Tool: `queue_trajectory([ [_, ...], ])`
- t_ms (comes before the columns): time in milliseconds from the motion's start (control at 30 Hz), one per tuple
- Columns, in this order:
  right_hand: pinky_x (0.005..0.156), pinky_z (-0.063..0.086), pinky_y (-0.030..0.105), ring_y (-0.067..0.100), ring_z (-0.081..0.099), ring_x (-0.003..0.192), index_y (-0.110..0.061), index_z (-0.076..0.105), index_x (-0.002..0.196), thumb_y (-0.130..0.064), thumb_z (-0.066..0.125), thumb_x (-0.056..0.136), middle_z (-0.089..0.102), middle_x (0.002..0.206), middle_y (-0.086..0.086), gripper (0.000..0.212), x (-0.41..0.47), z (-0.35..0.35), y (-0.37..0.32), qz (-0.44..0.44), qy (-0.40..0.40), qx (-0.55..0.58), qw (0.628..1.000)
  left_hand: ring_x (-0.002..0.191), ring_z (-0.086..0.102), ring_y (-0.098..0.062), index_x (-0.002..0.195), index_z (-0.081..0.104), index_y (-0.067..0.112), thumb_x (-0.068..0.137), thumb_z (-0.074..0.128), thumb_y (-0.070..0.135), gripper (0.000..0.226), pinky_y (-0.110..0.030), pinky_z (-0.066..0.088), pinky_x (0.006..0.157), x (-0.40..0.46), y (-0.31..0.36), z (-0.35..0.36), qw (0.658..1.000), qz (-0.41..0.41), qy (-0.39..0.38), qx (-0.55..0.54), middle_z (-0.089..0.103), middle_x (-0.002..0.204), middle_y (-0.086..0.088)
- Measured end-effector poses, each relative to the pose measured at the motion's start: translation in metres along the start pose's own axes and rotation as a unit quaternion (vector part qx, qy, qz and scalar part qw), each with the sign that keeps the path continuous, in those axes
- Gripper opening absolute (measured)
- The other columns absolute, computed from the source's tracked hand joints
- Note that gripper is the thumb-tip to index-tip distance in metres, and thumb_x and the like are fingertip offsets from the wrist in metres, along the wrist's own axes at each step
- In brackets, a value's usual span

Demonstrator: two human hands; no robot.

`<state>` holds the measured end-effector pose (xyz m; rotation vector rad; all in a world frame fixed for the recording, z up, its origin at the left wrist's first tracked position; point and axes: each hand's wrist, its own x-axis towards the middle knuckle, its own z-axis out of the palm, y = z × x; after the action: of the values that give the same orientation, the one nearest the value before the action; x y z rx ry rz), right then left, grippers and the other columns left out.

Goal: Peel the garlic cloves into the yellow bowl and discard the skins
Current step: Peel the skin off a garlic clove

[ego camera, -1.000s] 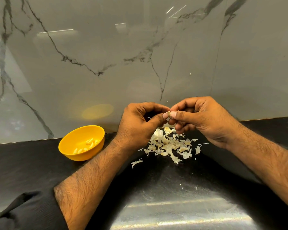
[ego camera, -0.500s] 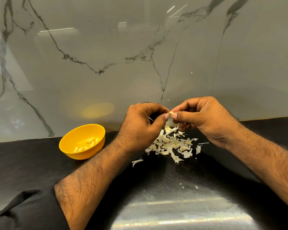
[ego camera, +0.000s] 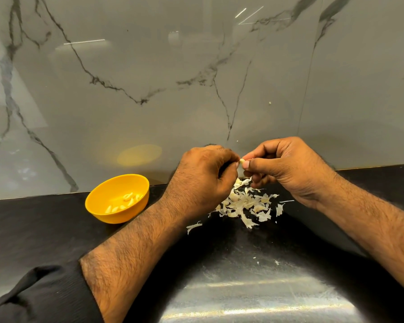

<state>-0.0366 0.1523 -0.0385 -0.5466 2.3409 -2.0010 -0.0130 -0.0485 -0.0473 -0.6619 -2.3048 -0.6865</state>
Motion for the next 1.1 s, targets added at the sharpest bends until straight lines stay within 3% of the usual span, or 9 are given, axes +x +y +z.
queue_trajectory([
  [200, 0.058, 0.061, 0.027, 0.02, 0.07, 0.061, 0.003, 0.077, 0.092, -0.003, 0.08, 0.085, 0.076, 0.082, 0.022, 0.01, -0.001, 0.0009, 0.0002, 0.012, -0.005, -0.002, 1.0, 0.076, 0.063, -0.007, 0.106, 0.079, 0.018, 0.099, 0.065, 0.02, 0.016, -0.031, 0.059, 0.071, 0.0016, -0.0005, -0.0022, 0.998, 0.038, -0.023, 0.047, 0.072, 0.085, 0.007],
  [467, 0.054, 0.055, 0.02, 0.02, 0.07, 0.061, 0.003, 0.077, 0.092, -0.004, 0.081, 0.086, 0.076, 0.079, 0.018, 0.01, -0.0016, 0.0, -0.0004, 0.006, -0.016, -0.021, 1.0, 0.074, 0.061, -0.004, 0.102, 0.078, 0.019, 0.098, 0.063, 0.022, 0.015, -0.025, 0.054, 0.068, 0.0, -0.0007, -0.0005, 0.999, 0.022, -0.025, 0.029, 0.068, 0.082, 0.009],
  [633, 0.06, 0.057, 0.022, 0.022, 0.071, 0.066, -0.002, 0.079, 0.098, -0.009, 0.081, 0.085, 0.077, 0.082, 0.016, 0.014, -0.0007, -0.0023, 0.0019, -0.001, -0.033, -0.01, 0.999, 0.072, 0.061, -0.004, 0.095, 0.074, 0.021, 0.097, 0.064, 0.024, 0.011, -0.031, 0.058, 0.065, -0.0009, -0.0023, -0.0005, 1.0, -0.013, -0.019, -0.006, 0.064, 0.078, 0.012],
  [767, 0.071, 0.061, 0.031, 0.026, 0.07, 0.075, -0.003, 0.079, 0.104, -0.012, 0.078, 0.084, 0.077, 0.095, 0.021, 0.022, 0.0016, -0.0048, 0.0042, 0.003, -0.057, 0.027, 0.998, 0.063, 0.059, -0.007, 0.088, 0.071, 0.022, 0.096, 0.066, 0.025, 0.01, -0.029, 0.052, 0.057, -0.0002, -0.0022, 0.0011, 0.994, -0.072, -0.003, -0.076, 0.062, 0.069, 0.012],
  [900, 0.068, 0.062, 0.029, 0.024, 0.067, 0.072, 0.002, 0.077, 0.102, -0.005, 0.074, 0.081, 0.074, 0.091, 0.02, 0.023, 0.0032, -0.007, 0.0043, 0.027, -0.06, 0.115, 0.991, 0.054, 0.057, -0.002, 0.085, 0.071, 0.019, 0.096, 0.069, 0.014, 0.012, -0.016, 0.045, 0.053, -0.0008, -0.0005, 0.0018, 0.982, -0.123, -0.011, -0.145, 0.062, 0.062, 0.011],
  [1033, 0.068, 0.063, 0.03, 0.023, 0.067, 0.073, 0.0, 0.078, 0.101, -0.005, 0.073, 0.082, 0.074, 0.094, 0.022, 0.021, 0.0031, -0.0075, 0.0042, 0.029, -0.065, 0.113, 0.991, 0.062, 0.066, -0.014, 0.09, 0.074, 0.012, 0.097, 0.07, 0.01, 0.008, -0.032, 0.062, 0.06, 0.0, 0.0, 0.0016, 0.959, -0.167, -0.02, -0.228, 0.071, 0.072, -0.005],
  [1100, 0.073, 0.062, 0.034, 0.027, 0.068, 0.078, -0.004, 0.079, 0.102, -0.01, 0.075, 0.082, 0.075, 0.1, 0.025, 0.021, 0.0027, -0.0063, 0.0056, 0.01, -0.064, 0.07, 0.995, 0.062, 0.067, -0.015, 0.092, 0.074, 0.007, 0.098, 0.07, 0.009, 0.008, -0.03, 0.06, 0.06, 0.0011, -0.0009, 0.001, 0.94, -0.199, -0.023, -0.278, 0.073, 0.076, -0.011],
])
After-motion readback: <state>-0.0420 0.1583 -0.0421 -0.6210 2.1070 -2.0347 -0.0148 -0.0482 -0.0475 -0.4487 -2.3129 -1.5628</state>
